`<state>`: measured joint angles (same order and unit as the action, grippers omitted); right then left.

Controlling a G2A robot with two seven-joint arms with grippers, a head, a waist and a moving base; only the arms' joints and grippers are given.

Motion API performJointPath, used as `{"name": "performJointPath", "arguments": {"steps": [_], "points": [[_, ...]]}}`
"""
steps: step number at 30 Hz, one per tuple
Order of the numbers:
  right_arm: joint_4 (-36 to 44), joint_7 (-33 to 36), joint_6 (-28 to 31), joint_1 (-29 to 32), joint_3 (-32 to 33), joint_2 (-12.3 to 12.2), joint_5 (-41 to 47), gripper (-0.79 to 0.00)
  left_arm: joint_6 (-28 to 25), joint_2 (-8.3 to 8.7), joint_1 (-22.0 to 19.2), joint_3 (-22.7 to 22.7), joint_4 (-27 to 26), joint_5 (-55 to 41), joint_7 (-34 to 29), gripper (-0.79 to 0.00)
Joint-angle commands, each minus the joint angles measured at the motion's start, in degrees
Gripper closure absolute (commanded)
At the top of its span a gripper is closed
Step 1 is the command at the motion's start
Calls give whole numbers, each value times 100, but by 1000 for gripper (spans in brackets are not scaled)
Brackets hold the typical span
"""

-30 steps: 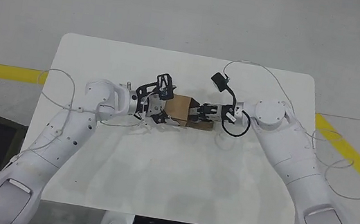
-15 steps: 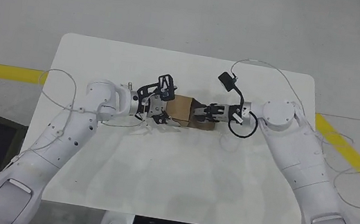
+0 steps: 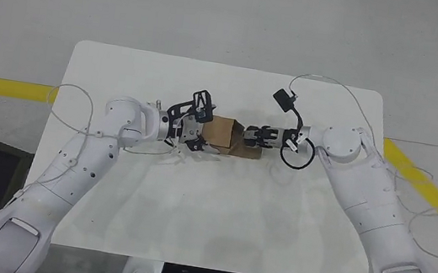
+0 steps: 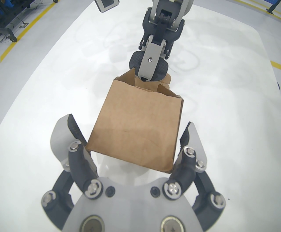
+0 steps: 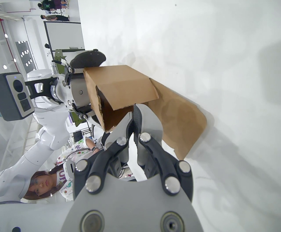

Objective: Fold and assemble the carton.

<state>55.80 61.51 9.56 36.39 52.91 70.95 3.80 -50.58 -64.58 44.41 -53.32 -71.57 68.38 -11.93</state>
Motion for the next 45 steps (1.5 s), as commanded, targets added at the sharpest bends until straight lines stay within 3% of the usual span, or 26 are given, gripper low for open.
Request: {"name": "performJointPath", "arguments": {"steps": [1, 33, 39, 45], "points": [[-144, -5, 73, -88, -101, 54, 43, 0, 7, -4, -2, 2, -9, -16, 4, -785], [-1586, 435, 754, -810, -985, 793, 966, 0, 3, -31, -30, -5, 58, 23, 10, -785], [-1778, 492, 916, -829, -917, 833, 1148, 0, -3, -33, -26, -10, 60, 27, 16, -785], [-1831, 533, 934, -801, -620, 676, 1104, 0, 6, -32, -3, -31, 54, 6, 38, -785]]}}
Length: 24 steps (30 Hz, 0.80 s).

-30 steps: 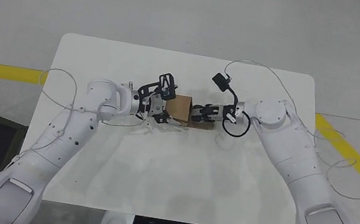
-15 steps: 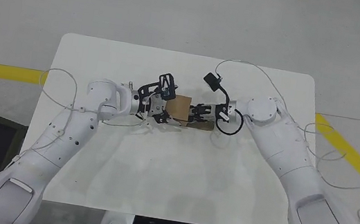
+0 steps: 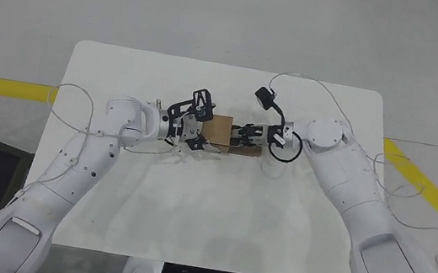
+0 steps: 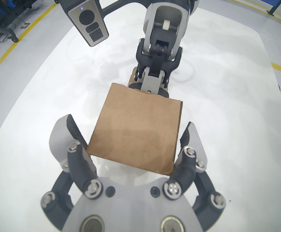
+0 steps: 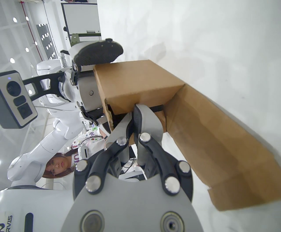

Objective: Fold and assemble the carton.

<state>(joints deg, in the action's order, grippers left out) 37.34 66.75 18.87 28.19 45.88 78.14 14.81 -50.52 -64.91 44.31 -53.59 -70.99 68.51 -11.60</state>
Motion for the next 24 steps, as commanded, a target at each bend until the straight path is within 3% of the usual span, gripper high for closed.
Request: {"name": "performJointPath", "arguments": {"steps": [1, 4, 6, 14, 24], "points": [[32, 37, -24, 35, 146, -88, -34, 0, -3, 1, 10, -6, -4, -6, 6, -785], [169, 57, -139, 95, 383, -245, -164, -102, -4, 3, 22, -16, -11, -3, 10, -785], [336, 0, -232, 155, 573, -373, -325, -129, 0, 5, 30, -24, -18, -3, 12, -785], [1392, -22, -898, 752, 1235, -848, -1109, -129, 9, 11, 58, -58, -59, 7, 25, -785], [2021, -95, -1167, 1282, 1574, -1078, -1520, -188, 24, 13, 96, -62, -107, 29, -9, -785]]}}
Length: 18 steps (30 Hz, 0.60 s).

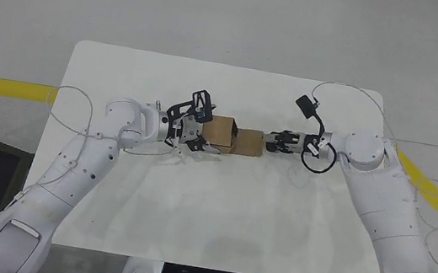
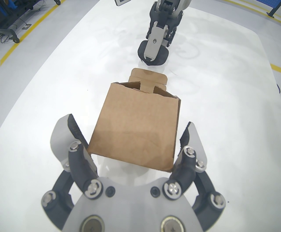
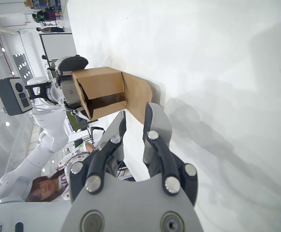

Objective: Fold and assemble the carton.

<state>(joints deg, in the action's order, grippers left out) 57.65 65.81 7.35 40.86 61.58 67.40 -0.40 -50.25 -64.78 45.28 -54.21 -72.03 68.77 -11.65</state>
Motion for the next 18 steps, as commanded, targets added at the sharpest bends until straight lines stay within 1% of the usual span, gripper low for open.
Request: {"name": "performJointPath", "arguments": {"steps": [1, 4, 9, 18], "points": [[-23, 15, -47, 20, -6, -10, -31, -203, -5, 0, 0, -1, -3, 1, -7, -785], [-36, 39, -28, 4, -58, -3, -33, -228, 4, -1, 3, -7, -8, -9, -9, -785], [-162, 98, 60, -89, -232, 58, 86, -237, 4, -3, 10, -5, -23, -9, -25, -785], [-664, 130, 355, -335, -541, 212, 393, -259, 11, -4, 15, -13, -34, -5, -46, -785]]}}
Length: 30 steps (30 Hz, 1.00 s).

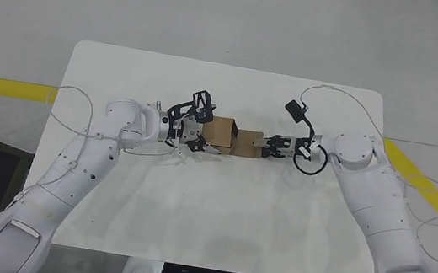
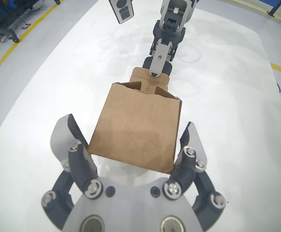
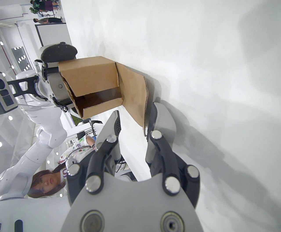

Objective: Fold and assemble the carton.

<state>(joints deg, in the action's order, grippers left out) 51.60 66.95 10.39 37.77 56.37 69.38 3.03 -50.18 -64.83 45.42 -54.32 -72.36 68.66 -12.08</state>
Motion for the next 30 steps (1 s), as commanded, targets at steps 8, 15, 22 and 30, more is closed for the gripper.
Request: {"name": "performJointPath", "arguments": {"steps": [8, 15, 22, 30], "points": [[-192, 225, 380, -193, -92, 89, 422, -268, -14, -1, -2, -1, -16, 31, -7, -785], [-79, 371, 500, -240, -147, 149, 796, -283, -11, -5, -11, 1, 1, 32, 1, -785], [-19, 455, 598, -301, -240, 209, 1006, -289, -9, -5, -17, -13, 28, 48, 2, -785], [-137, 367, 642, -332, -310, 297, 1396, -296, -36, -4, -7, -13, 24, 59, 1, -785]]}}
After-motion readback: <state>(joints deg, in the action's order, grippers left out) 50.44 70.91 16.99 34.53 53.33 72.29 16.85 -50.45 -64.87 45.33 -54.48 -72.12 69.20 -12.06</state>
